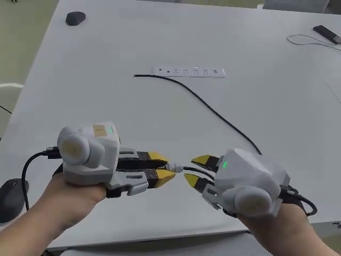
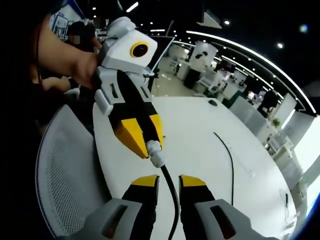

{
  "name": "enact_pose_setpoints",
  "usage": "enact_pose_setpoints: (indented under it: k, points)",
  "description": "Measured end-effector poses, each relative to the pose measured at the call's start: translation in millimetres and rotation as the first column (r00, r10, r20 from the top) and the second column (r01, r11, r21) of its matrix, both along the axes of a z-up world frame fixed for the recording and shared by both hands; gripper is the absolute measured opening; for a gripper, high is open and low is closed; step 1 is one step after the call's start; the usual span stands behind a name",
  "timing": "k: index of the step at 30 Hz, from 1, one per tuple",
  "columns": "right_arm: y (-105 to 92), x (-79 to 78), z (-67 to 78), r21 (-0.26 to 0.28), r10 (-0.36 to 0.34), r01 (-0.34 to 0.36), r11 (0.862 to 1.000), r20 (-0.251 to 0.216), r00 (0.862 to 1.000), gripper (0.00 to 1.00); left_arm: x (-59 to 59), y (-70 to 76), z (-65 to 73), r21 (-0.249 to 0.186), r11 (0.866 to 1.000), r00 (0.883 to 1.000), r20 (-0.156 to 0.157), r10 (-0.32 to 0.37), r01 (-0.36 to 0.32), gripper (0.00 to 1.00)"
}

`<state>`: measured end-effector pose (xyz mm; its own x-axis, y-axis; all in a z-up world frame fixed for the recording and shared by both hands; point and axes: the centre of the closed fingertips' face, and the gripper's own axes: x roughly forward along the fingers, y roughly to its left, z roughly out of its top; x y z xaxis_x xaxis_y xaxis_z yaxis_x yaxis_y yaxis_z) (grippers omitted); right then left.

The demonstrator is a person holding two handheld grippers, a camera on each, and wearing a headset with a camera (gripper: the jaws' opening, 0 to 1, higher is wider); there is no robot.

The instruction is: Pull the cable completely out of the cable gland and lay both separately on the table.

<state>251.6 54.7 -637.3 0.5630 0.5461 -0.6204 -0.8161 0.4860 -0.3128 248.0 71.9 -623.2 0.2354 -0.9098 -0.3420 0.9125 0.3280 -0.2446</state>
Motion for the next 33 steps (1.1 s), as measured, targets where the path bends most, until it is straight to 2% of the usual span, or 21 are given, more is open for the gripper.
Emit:
enact_pose_setpoints:
  k: [7,11,19,28,33]
  points:
    - [4.9,0.1,-1.2,-0.017,0.019,-0.019,1.0,0.011,1.0,0.04,-1.1,-1.1,-2.9,0.005,1.0,1.0,-0.001,0.002,-0.002,0.15]
    - [5.1,-0.7,-2.2,-0.025,0.024,-0.024,0.999,0.02,1.0,0.02,-0.5,-0.4,-4.2,0.002,1.0,1.0,-0.012,0.013,-0.013,0.15]
    - [3.4,-1.4,-3.3,-0.016,0.01,-0.01,1.0,0.008,1.0,0.01,-1.8,-1.6,-4.6,0.002,1.0,1.0,-0.013,0.009,-0.009,0.15]
    - [0.7,-1.5,-6.4,0.025,-0.028,0.028,0.999,-0.031,0.999,0.01,-3.0,-3.6,-5.5,0.007,1.0,1.0,-0.009,0.003,-0.003,0.15]
    - [-1.7,0.2,-7.7,0.027,-0.047,0.048,0.998,-0.04,0.998,0.0,-2.0,-1.8,-4.1,0.004,1.0,1.0,-0.013,0.008,-0.008,0.15]
